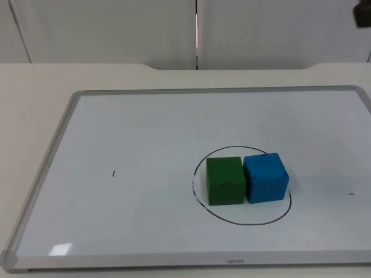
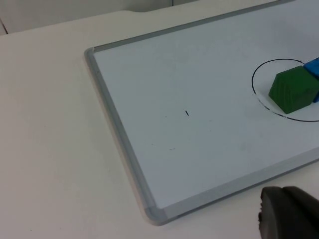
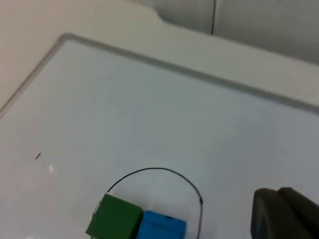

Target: Push the two cubes into the marked area.

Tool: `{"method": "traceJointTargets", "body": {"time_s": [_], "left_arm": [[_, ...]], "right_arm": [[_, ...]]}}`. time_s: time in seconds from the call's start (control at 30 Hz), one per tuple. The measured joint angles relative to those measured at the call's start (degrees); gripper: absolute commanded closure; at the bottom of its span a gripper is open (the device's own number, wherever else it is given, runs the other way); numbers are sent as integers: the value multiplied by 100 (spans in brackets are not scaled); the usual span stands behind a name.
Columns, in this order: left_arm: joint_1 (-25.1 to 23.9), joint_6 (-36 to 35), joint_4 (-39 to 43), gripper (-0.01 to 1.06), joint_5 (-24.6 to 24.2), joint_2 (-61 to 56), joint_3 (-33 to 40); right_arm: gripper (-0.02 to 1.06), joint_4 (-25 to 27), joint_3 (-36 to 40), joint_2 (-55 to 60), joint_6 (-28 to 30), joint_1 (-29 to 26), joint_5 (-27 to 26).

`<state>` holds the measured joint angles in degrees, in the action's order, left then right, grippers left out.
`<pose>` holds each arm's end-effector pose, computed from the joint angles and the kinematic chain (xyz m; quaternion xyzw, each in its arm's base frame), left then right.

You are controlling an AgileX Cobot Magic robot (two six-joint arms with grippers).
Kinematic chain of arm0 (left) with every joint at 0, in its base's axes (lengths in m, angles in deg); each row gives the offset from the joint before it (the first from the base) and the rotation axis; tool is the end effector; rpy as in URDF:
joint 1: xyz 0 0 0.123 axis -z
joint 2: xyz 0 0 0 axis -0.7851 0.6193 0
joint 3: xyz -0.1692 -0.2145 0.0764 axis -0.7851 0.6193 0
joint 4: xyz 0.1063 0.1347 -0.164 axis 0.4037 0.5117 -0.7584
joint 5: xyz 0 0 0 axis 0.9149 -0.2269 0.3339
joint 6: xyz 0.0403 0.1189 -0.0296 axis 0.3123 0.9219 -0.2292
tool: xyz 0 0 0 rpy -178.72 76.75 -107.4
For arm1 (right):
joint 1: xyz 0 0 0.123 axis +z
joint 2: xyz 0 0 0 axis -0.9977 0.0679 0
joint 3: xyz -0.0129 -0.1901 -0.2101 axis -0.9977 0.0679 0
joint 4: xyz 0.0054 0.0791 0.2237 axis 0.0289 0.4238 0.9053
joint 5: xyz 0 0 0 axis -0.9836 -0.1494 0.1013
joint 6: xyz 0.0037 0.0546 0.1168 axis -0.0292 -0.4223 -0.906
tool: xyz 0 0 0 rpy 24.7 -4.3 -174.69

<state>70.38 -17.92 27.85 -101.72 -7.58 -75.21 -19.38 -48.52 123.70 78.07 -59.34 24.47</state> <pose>0.0136 -0.0109 0.2504 0.1543 0.8463 -0.1000 0.5000 0.2465 0.1185 0.3054 -0.1716 0.8684 0.1029 0.4536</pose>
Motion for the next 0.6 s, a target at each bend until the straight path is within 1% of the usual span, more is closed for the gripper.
{"method": "traceJointTargets", "body": {"time_s": [0.1,0.13,0.27,0.3,0.47,0.5,0.6], "left_arm": [[0,0,0,105,0,0,0],[0,0,0,105,0,0,0],[0,0,0,105,0,0,0],[0,0,0,105,0,0,0],[0,0,0,105,0,0,0],[0,0,0,105,0,0,0],[0,0,0,105,0,0,0]], "right_arm": [[104,-103,0,-772,24,0,484],[104,-103,0,-772,24,0,484],[104,-143,0,-1745,24,0,1067],[104,-143,0,-1745,24,0,1067],[104,-143,117,-2833,164,0,1587],[104,-143,117,-2833,164,0,1587],[104,-151,352,-3469,230,0,1962]]}}
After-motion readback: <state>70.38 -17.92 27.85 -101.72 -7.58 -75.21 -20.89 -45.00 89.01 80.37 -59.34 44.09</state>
